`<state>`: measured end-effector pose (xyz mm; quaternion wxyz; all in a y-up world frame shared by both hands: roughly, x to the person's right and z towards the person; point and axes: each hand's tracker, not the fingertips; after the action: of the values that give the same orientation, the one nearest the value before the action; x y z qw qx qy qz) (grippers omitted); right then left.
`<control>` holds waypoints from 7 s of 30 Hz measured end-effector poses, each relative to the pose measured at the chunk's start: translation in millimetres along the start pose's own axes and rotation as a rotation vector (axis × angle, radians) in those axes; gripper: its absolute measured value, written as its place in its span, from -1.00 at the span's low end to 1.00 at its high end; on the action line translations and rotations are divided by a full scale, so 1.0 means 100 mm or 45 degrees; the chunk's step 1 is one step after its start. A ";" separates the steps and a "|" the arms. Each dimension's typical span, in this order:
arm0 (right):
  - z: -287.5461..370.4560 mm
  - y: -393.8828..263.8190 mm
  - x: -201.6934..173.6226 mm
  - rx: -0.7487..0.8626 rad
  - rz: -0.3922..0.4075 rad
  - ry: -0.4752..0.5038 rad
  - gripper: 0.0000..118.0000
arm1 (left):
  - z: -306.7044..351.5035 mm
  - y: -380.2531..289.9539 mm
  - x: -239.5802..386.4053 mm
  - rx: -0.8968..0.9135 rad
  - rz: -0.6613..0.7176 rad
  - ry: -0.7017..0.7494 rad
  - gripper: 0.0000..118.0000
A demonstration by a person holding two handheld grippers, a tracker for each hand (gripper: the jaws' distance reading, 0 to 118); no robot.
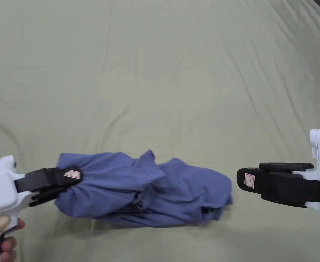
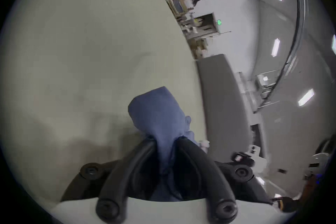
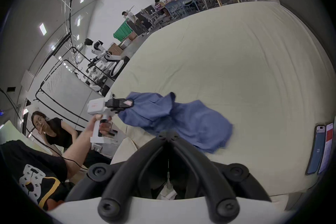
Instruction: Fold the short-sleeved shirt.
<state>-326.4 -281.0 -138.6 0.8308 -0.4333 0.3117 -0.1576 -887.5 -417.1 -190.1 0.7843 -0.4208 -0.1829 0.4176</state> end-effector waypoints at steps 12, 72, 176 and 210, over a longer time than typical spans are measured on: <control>-0.15 0.03 -0.10 -0.046 0.011 -0.053 -0.96 | -0.49 -0.37 1.47 -0.076 -0.468 0.479 -0.86; -0.86 -0.15 0.08 -0.138 0.099 -0.100 -0.96 | -0.48 -0.37 1.13 0.038 -0.461 0.396 1.00; 1.43 1.46 -0.59 1.079 0.239 -0.994 -0.96 | -0.39 0.02 4.50 1.006 -1.195 0.436 -1.00; 1.07 1.58 -1.04 1.038 0.482 -0.860 1.00 | -0.03 -0.17 4.31 1.119 -1.120 0.515 1.00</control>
<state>-336.2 -67.7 -182.1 0.9985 -0.0401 0.0146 0.0339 -625.2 -75.1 -205.8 0.9998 -0.0173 0.0008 0.0064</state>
